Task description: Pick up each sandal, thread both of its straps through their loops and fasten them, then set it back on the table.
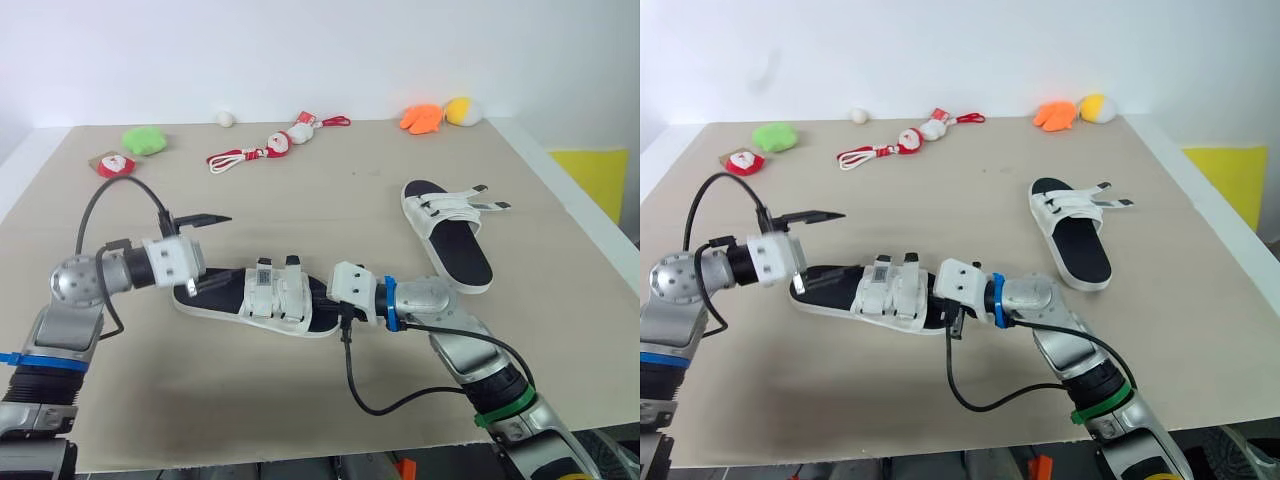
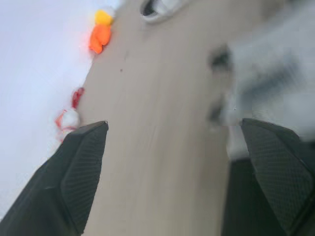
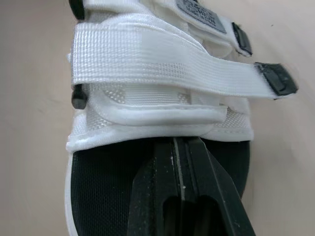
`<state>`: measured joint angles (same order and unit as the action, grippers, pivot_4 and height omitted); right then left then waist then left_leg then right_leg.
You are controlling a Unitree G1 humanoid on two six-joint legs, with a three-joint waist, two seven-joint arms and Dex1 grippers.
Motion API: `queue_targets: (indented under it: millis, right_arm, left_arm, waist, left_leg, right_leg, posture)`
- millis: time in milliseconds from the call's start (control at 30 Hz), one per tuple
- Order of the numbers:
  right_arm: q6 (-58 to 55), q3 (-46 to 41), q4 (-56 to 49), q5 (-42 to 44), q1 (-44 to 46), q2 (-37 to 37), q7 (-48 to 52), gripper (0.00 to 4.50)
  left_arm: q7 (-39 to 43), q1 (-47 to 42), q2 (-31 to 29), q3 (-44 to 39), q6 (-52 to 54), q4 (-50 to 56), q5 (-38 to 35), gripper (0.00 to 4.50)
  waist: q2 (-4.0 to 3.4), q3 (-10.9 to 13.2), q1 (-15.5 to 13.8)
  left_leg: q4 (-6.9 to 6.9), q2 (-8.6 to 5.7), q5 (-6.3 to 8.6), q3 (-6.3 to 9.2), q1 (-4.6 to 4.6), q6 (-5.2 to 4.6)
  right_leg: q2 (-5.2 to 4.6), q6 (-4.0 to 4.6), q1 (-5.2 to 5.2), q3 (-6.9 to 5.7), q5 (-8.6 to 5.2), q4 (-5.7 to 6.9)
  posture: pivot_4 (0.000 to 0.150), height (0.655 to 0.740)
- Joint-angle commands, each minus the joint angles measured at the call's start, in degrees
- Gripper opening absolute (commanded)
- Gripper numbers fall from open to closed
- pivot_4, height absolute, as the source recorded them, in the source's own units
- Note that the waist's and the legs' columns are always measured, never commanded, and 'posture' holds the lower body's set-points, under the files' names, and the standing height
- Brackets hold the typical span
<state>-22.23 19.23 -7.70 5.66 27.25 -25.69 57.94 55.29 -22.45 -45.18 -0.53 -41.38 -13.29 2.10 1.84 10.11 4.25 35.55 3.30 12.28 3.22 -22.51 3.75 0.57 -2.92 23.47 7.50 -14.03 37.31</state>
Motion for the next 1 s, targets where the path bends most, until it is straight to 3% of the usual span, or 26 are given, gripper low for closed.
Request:
queue_targets:
  millis: [33, 233, 667, 767, 1000]
  right_arm:
    - [-4.8, -4.9, -2.2, 7.8, 1.3, 0.0, 2.4, 0.00]
    - [-7.9, -8.0, -1.1, 12.8, 4.0, -0.1, 3.0, 0.00]
    - [-29.9, -25.3, -1.2, 38.6, 12.9, -1.7, 1.1, 0.00]
    - [-31.5, -26.4, -1.4, 41.0, 13.6, -2.4, 0.7, 0.00]
    - [-29.5, -26.4, -0.9, 40.7, 13.4, -3.4, -1.2, 0.00]
  left_arm:
    - [-5.4, -1.0, -1.2, 0.6, -15.9, -5.4, 6.9, 4.45]
    - [-14.2, -3.9, -0.3, 3.4, -28.4, -13.7, 17.5, 4.45]
    - [-25.9, -10.9, 4.7, 11.3, -33.0, -15.3, 27.2, 4.45]
    - [-26.8, -11.3, 5.0, 13.2, -32.7, -15.6, 27.7, 3.82]
    - [-29.8, -13.4, 3.7, 12.1, -26.8, -16.8, 26.9, 0.61]
  waist:
    - [0.00, 0.0, -0.1]
    - [-0.02, 0.1, -0.1]
    - [-0.19, 0.2, 0.0]
    - [-0.21, 0.2, 0.0]
    - [-0.24, 0.2, 0.0]
  left_leg:
    - [0.00, -0.01, 0.00, 0.00, -0.04, 0.00]
    - [0.01, -0.03, 0.00, 0.00, -0.16, -0.01]
    - [0.11, -0.05, 0.01, 0.04, -0.23, -0.03]
    - [0.12, -0.05, 0.01, 0.04, -0.23, -0.04]
    - [0.15, -0.05, -0.01, 0.06, -0.27, -0.06]
  right_leg:
    - [-0.01, 0.00, 0.03, 0.00, 0.00, -0.01]
    - [-0.02, -0.05, 0.14, -0.03, 0.04, 0.00]
    - [-0.01, -0.10, 0.12, -0.04, 0.15, 0.01]
    - [-0.01, -0.14, 0.12, -0.04, 0.14, 0.02]
    - [-0.01, -0.19, 0.15, -0.05, 0.14, 0.07]
  posture:
    - [0.150, 0.7400]
    - [0.150, 0.7400]
    - [0.150, 0.7400]
    - [0.150, 0.7400]
    - [0.150, 0.7400]
